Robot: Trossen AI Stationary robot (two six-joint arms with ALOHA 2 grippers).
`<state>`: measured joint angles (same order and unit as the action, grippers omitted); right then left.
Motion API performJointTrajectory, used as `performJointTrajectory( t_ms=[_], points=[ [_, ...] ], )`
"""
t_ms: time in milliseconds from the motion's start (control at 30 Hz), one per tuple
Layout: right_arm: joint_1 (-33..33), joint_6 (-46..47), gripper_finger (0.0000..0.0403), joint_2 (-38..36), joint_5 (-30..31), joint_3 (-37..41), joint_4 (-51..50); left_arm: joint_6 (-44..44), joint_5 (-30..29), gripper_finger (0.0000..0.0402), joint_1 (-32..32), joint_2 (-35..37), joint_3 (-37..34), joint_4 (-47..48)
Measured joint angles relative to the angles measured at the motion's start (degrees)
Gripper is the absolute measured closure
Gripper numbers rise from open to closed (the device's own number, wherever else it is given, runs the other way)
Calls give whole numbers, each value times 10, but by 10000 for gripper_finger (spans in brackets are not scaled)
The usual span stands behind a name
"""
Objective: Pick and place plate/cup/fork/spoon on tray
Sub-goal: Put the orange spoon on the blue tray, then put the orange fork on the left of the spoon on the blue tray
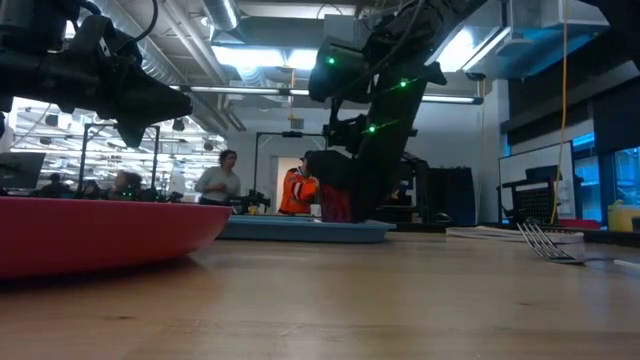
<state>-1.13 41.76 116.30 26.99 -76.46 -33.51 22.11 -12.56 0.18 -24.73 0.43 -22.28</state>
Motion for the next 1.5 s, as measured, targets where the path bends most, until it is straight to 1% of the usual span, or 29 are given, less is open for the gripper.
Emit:
performJointTrajectory(
  t_ms=[200,333,467,600,900,1133,1233,1300,1400,1500],
  points=[
    [0,1,350,22,-1,0,3,0,0,333,0,0,0,0],
    [0,0,350,23,-2,0,13,0,0,333,0,0,0,3],
    [1,-1,350,22,-26,0,30,-2,0,333,0,0,0,6],
    [7,-1,350,22,-35,0,43,-2,0,333,0,0,0,6],
    [14,-34,350,22,-48,0,97,-2,0,333,0,0,0,6],
    [14,-46,350,22,-48,0,101,-2,0,333,0,0,0,6],
    [17,-48,350,21,-47,-18,77,-2,0,333,0,0,0,6],
    [22,-45,350,15,-46,-36,41,-2,0,333,0,0,0,7],
    [36,-10,350,5,-38,-73,-45,-2,0,333,0,0,0,8],
    [66,45,350,0,-12,-117,-147,-1,0,333,0,0,0,9]
  ],
)
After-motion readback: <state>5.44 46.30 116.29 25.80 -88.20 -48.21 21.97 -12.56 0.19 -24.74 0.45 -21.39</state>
